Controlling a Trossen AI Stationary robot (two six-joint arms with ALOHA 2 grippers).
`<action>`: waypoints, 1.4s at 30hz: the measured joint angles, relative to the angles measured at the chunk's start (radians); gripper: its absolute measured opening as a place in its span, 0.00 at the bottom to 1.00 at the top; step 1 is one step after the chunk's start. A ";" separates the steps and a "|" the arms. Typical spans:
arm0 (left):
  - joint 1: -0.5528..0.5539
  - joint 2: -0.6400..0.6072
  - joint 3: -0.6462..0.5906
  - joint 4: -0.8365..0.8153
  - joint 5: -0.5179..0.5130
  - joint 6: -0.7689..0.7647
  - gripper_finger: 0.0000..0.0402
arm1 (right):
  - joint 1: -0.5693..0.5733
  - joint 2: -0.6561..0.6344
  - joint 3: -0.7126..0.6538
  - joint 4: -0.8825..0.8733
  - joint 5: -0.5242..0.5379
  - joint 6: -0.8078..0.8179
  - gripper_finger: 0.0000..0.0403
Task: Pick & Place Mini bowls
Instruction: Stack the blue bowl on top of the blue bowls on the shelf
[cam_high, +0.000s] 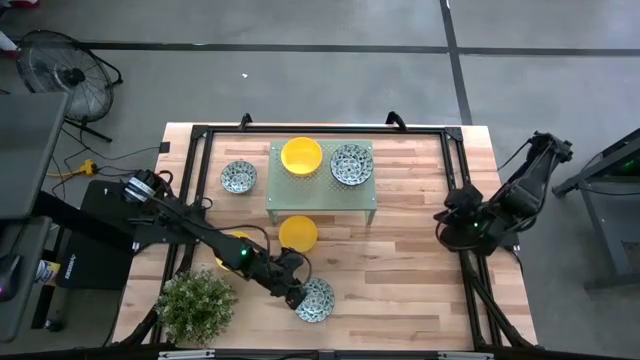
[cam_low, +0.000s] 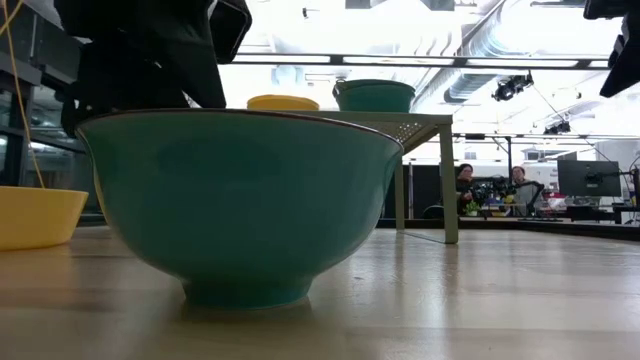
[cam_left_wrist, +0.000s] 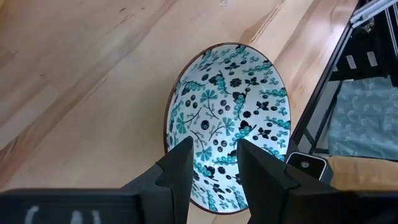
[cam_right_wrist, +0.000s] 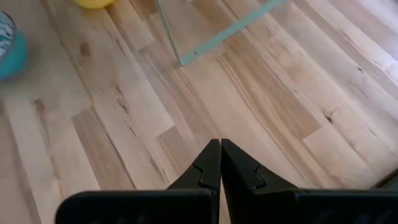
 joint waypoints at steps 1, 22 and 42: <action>0.005 0.000 0.000 0.000 0.009 -0.005 0.30 | 0.000 -0.011 0.000 0.000 0.004 -0.005 0.00; 0.064 0.000 0.000 -0.059 0.124 -0.027 0.30 | 0.000 -0.056 0.000 0.000 -0.010 -0.092 0.00; 0.064 0.031 0.000 -0.072 0.148 0.002 0.30 | 0.000 -0.056 0.000 0.008 -0.011 -0.073 0.00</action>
